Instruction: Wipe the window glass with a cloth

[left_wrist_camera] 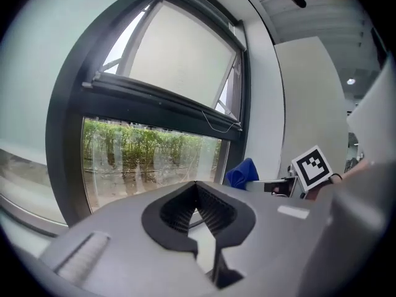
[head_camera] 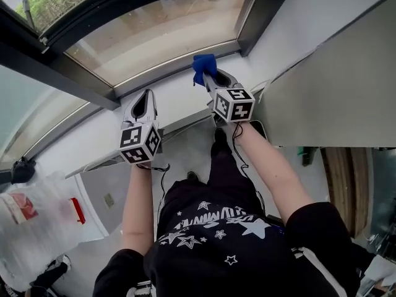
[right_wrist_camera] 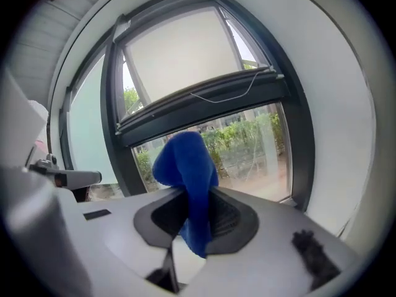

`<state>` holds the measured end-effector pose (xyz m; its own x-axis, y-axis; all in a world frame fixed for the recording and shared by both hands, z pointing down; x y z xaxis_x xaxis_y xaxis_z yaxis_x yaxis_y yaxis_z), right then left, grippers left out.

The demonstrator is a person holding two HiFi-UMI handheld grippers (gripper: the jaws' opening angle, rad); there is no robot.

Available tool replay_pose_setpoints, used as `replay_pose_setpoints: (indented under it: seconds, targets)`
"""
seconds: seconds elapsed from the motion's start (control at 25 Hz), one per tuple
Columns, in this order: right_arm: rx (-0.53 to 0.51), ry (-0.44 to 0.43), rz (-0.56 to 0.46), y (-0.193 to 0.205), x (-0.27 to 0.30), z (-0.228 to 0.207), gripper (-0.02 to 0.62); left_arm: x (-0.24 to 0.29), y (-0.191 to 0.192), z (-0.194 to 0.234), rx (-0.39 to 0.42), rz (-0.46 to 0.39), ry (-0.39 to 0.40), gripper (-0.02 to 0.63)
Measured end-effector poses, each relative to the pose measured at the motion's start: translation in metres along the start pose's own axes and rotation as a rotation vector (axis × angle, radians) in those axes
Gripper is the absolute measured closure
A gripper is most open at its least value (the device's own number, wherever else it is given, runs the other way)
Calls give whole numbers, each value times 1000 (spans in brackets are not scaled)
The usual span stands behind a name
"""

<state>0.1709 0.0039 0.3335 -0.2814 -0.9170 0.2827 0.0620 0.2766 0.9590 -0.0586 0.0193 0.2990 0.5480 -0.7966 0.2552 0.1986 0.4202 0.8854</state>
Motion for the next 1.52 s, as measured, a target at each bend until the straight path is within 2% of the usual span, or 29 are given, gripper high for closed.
replay_pose_setpoints:
  seconds: [0.28, 0.56, 0.96, 1.28, 1.52]
  targets:
    - [6, -12, 26, 4, -55, 50, 521, -60, 3, -6, 10, -13, 47, 597]
    - [25, -20, 27, 4, -99, 82, 520, -89, 20, -14, -17, 3, 73, 597]
    - [-28, -116, -33, -10, -133, 85, 520, -117, 24, -46, -2, -25, 53, 597]
    - [-62, -214, -23, 4, -190, 83, 522, -153, 44, -106, 14, -50, 35, 597]
    - [-93, -280, -27, 6, -236, 76, 522, -191, 58, -150, 16, -82, -8, 597]
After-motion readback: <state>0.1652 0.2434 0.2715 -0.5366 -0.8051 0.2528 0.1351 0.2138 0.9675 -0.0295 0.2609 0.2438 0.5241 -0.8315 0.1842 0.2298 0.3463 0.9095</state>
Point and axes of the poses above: the fingertips, and each gripper's own axes: x forward along the fingers, z to its left, y out of its underside, the point moved 5 cm from there along -x, backward along the fingers, and after that the axes turned 14 degrees about -x, right-handed, at the moved point
